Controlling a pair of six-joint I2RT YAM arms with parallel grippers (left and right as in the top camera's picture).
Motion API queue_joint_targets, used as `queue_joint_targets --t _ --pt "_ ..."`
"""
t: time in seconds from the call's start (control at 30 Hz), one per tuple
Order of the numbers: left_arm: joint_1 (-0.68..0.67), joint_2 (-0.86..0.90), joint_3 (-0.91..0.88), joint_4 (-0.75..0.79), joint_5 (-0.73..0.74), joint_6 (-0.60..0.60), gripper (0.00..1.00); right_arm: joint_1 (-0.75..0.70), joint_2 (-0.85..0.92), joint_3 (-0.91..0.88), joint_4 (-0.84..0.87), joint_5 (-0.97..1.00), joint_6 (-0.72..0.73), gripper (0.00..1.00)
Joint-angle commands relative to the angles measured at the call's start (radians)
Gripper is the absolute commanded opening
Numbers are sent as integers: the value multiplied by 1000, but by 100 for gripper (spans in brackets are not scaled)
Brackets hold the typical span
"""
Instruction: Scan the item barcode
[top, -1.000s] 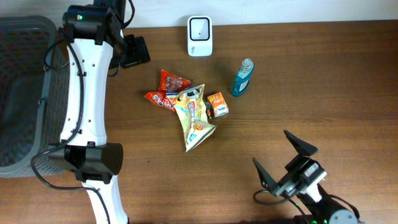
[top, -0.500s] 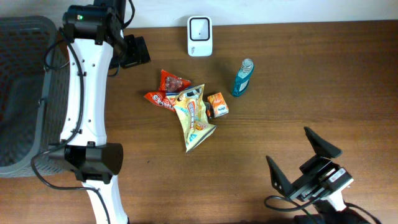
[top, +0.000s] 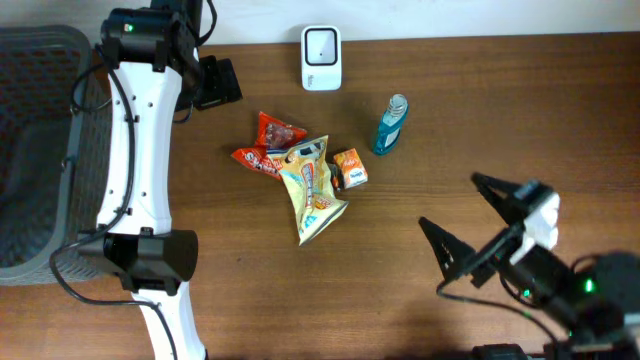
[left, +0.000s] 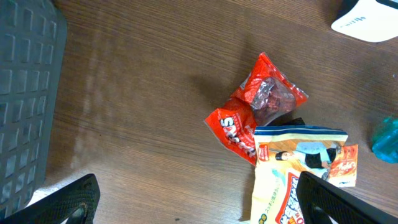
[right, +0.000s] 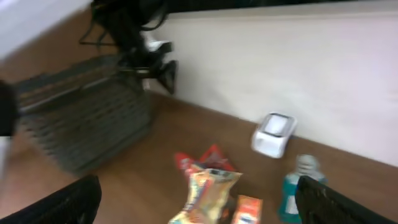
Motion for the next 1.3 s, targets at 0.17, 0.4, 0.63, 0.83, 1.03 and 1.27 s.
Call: queue_joint_targets --t 0.17,0.4,0.63,0.83,1.03,1.27 --pt "3 -16 -2 -1 7 -9 99 6 207 27 84 -235 156 98" --pt "3 -16 -2 -1 7 -9 99 56 347 40 77 -149 204 98" --pt "3 -16 -2 -1 7 -9 99 331 603 320 -304 393 146 98" --pt "3 -16 -2 -1 7 -9 99 510 912 597 -538 607 151 98" --pt "6 -16 -2 -1 7 -9 99 603 1128 601 -376 598 211 98" --pt "5 -16 -2 -1 7 -9 99 629 1266 601 -299 573 209 98"
